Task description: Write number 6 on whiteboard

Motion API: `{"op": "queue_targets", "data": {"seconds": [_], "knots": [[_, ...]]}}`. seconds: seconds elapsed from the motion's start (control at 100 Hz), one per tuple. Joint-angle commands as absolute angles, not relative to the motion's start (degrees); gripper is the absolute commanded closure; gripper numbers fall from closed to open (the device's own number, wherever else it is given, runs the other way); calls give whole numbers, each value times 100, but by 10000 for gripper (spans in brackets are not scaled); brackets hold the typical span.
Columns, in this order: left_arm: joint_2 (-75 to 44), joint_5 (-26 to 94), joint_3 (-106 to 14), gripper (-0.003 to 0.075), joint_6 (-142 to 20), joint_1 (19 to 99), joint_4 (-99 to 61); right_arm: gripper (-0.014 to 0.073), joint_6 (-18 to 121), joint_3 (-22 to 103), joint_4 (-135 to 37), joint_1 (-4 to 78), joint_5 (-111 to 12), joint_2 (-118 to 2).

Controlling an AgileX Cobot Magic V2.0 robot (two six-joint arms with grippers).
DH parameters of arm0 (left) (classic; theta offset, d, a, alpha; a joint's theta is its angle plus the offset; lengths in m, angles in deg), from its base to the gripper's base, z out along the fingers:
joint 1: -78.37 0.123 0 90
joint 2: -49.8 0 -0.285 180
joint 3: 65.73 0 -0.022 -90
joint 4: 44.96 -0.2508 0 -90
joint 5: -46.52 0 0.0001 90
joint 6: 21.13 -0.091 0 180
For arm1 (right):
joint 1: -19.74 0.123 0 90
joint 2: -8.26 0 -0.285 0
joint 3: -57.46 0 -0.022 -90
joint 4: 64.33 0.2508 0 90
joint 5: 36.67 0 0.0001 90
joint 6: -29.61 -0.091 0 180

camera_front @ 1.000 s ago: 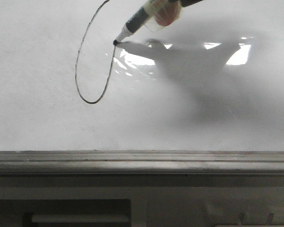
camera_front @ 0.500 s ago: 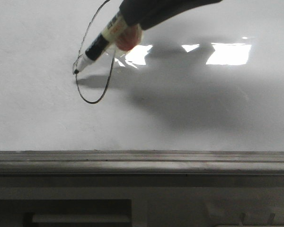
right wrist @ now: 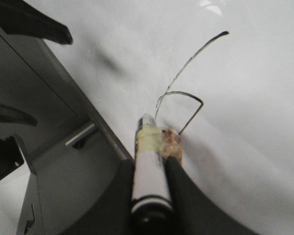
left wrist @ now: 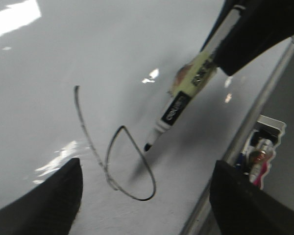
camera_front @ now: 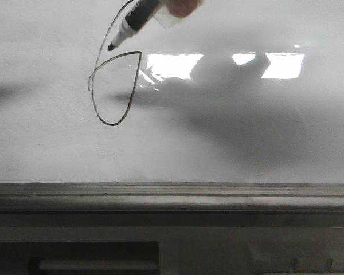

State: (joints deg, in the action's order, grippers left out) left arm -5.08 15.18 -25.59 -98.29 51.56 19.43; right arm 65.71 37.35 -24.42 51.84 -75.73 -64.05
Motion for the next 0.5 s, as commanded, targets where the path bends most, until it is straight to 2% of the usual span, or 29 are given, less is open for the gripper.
{"op": "queue_targets", "data": {"seconds": [0.0,0.24,0.44,0.49], "knots": [[-802,1891,-2814,227,-9872,4709,2261,638,6640,3929,-2231,5146,-7578,-6387],[-1570,2501,-3133,227,-10026,3932,2223,638,6683,3929,-2231,5146,-7837,-6408],[-2050,2490,-3281,230,-10052,3817,2212,638,6771,3929,-2209,5146,-8038,-6408],[-2087,2490,-3303,251,-10052,3817,2212,638,6771,3929,-2209,5146,-8038,-6408]]}}
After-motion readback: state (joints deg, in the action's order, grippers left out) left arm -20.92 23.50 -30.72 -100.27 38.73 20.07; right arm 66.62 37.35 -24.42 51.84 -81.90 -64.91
